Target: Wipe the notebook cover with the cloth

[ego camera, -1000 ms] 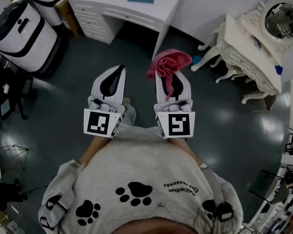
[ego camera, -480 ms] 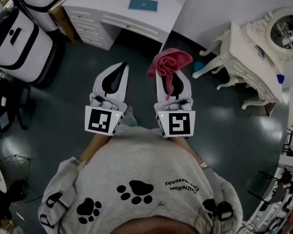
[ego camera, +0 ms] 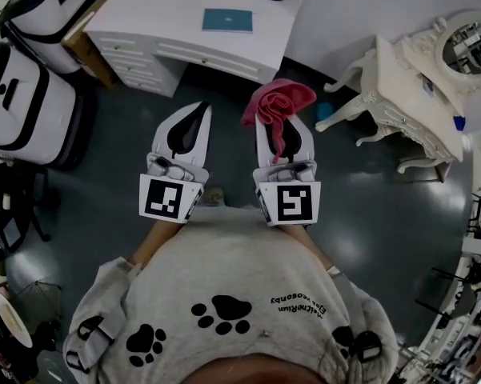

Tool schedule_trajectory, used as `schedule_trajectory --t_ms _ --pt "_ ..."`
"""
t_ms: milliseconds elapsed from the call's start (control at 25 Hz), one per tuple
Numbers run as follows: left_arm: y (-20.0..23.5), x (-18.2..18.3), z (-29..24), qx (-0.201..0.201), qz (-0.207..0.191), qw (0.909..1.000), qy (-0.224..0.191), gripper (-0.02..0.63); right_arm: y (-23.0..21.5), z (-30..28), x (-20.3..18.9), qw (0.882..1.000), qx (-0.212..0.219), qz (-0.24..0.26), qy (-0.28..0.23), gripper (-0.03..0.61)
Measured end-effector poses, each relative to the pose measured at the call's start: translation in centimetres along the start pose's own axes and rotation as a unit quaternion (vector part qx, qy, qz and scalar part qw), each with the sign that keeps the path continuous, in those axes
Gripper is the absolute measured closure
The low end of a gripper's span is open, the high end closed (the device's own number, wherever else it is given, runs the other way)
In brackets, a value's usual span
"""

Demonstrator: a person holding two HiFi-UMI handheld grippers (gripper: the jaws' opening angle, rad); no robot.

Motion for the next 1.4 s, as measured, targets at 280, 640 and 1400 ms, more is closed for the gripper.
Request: schedule_trajectory --t_ms 280,640,1400 --pt "1.4 -1.6 -1.6 -0.017 0.02 0.9995 0.015 0.609 0.1 -2.2 -0.5 1.0 -0.015 -0.016 0.016 0.504" --pt "2.5 -2.6 -2.7 -0.02 0.025 0.9993 0.022 0.609 -0.5 -3.5 -1.7 1.0 -0.015 -0.005 0.018 0.505" --pt "7.8 -5.3 -15.5 0.009 0.019 0.9997 0.015 0.609 -9.1 -16.8 -4.9 0.999 0.032 -0.003 0.014 0.504"
Point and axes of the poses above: the fingertips, and each gripper's own axes: z backward along the fingers, y to its left, x out of its top, the point moved 8 cm from there along z, backward along the fingers, and after that the axes turned 3 degrees about x, right-handed, at the moved point
